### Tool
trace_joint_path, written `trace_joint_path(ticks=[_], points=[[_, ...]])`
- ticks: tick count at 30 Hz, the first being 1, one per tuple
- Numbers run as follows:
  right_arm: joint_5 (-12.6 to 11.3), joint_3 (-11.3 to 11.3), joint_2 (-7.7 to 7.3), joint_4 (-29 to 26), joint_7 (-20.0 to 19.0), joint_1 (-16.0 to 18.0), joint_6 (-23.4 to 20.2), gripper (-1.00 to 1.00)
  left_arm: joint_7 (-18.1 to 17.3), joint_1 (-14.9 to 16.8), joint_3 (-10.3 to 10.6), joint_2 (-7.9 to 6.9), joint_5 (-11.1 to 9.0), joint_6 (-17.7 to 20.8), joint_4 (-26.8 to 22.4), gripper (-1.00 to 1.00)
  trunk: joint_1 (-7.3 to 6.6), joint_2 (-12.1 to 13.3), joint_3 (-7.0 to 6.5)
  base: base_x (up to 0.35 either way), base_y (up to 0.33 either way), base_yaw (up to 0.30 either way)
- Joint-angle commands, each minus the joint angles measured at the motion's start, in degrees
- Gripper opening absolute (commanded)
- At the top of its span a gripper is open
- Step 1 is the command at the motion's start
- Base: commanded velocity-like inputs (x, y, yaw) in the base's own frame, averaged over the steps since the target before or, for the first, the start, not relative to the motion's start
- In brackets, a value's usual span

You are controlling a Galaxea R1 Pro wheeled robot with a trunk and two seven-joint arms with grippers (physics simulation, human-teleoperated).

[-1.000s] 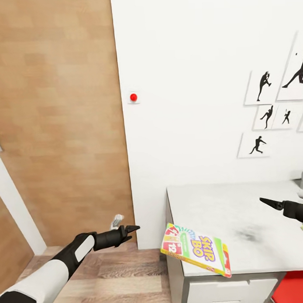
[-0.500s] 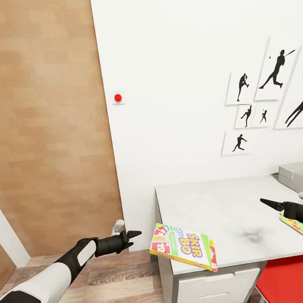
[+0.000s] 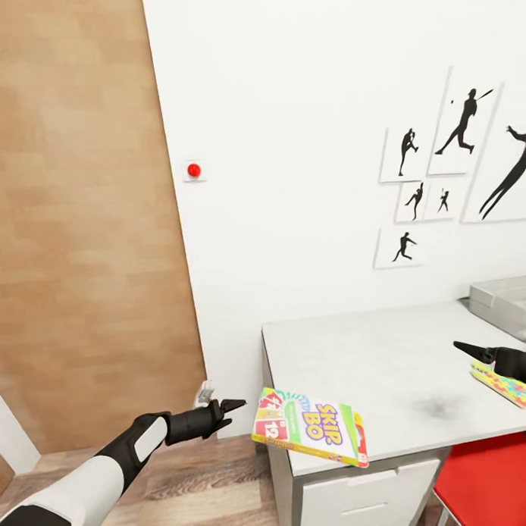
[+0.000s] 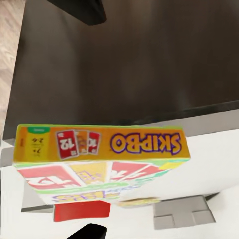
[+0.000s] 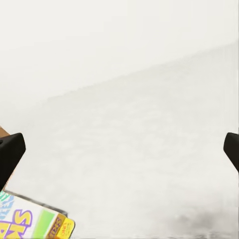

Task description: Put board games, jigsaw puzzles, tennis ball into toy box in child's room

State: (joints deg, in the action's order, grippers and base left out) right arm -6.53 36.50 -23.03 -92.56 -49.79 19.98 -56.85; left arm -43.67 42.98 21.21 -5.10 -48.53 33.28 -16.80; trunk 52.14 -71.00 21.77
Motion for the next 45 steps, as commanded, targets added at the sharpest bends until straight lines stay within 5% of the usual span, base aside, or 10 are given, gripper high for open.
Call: trace_joint_path(ticks=[1, 11, 33, 39, 45], points=[[-0.32, 0.04, 0.00, 0.01, 0.05, 0.09, -0.38, 1.00, -0.09, 0.01, 0.24, -0.04, -0.46, 0.12, -0.12, 1.00, 0.00, -0.04, 0.07, 0.000, 0.000, -0.251], [-0.36, 0.06, 0.00, 0.01, 0.05, 0.06, -0.28, 1.00, -2.12, -0.16, 0.24, -0.25, -0.51, -1.14, -0.34, 1.00, 0.00, -0.04, 0.07, 0.000, 0.000, -0.224], [-0.35, 0.06, 0.00, 0.01, 0.05, 0.05, -0.28, 1.00, -2.77, -1.05, -0.20, -0.91, -0.71, -0.55, -0.43, 1.00, 0.00, -0.04, 0.07, 0.000, 0.000, -0.012], [-0.37, 0.06, 0.00, 0.01, 0.05, 0.06, -0.28, 1.00, -3.13, -1.21, -0.20, -1.41, -4.20, -0.65, -0.43, 1.00, 0.66, -1.24, 0.61, 0.000, 0.000, 0.000], [-0.39, 0.06, 0.00, 0.01, 0.05, 0.06, -0.28, 1.00, -7.66, -1.98, -0.14, -3.15, -6.28, -0.77, -0.40, 1.00, 1.98, -3.65, 1.68, 0.000, 0.000, 0.000]])
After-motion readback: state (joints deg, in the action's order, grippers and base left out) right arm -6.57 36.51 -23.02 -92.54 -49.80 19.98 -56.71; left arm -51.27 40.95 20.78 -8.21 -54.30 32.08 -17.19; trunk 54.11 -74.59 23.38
